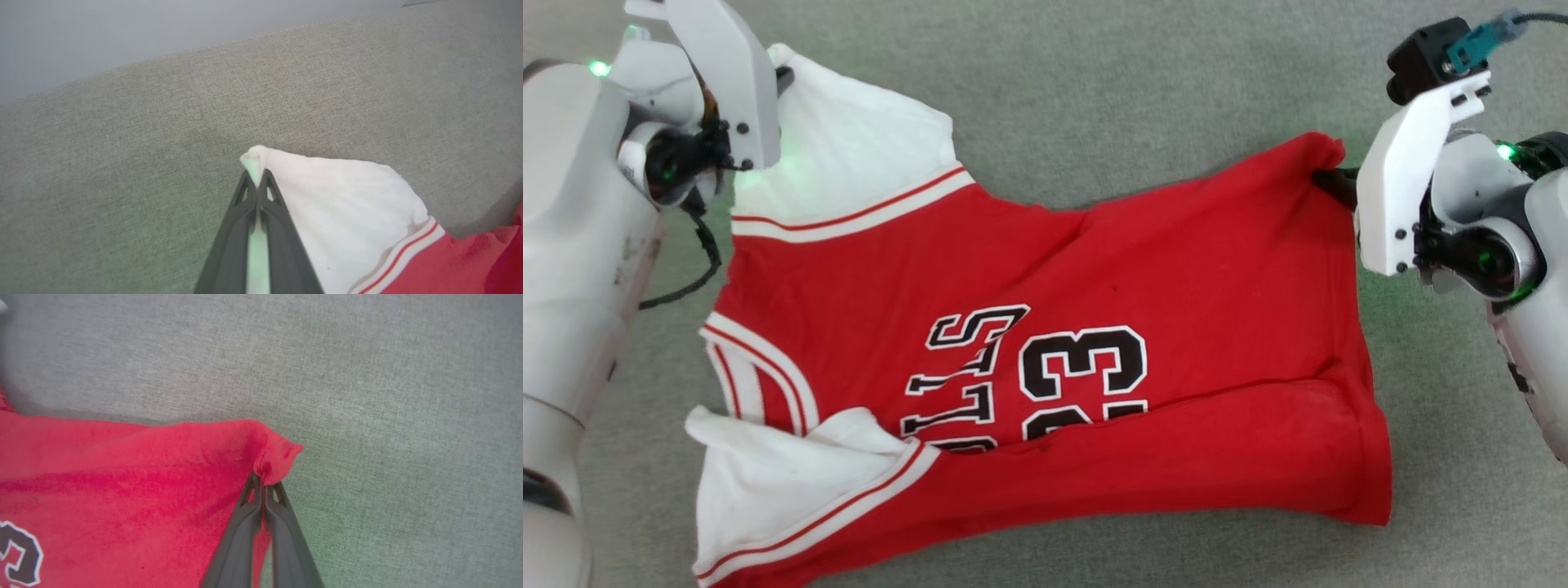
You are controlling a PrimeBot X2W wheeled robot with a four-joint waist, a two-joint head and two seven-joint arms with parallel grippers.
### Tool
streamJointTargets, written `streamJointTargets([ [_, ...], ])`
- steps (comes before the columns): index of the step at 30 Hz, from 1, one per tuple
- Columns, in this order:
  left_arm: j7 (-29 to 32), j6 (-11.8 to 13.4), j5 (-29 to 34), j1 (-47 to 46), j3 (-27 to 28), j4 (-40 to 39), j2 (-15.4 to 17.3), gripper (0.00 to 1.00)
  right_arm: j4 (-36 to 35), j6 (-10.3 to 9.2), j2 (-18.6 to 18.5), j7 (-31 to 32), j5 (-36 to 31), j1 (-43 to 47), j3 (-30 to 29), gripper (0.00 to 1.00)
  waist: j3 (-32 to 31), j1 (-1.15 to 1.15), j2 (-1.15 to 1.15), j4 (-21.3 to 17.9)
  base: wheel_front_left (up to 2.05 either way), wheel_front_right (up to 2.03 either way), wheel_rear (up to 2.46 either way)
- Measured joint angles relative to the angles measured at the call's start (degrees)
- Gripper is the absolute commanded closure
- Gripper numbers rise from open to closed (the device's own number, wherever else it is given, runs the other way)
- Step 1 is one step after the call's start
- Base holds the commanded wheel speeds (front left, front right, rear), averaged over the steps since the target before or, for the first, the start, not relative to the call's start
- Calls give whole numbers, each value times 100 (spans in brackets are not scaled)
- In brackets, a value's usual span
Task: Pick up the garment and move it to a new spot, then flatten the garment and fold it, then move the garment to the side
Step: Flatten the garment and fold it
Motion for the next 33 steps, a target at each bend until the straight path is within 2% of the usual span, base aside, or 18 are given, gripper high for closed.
streamJointTargets([
  [13, -513, 0, -526, 402, -207, -666, 250, 100, -498, 0, -856, -926, 650, 570, 732, 100, -769, 0, 0, 403, 0, 0, 0],
  [24, -568, 21, -743, 1118, -491, -1666, 808, 100, -1103, 0, -1551, -1325, 1014, 1394, 1112, 100, -1455, 0, 0, 746, 0, 0, 0],
  [29, -425, 333, -833, 1681, -573, -2487, 1098, 100, -1421, 0, -1872, -1465, 1112, 1908, 1070, 100, -1701, 0, 0, 908, 0, 0, 0],
  [33, -286, 779, -1025, 2240, -586, -3328, 1449, 100, -1682, 0, -2034, -1503, 1127, 2339, 976, 100, -1855, 0, 0, 1024, 0, 0, 0],
])
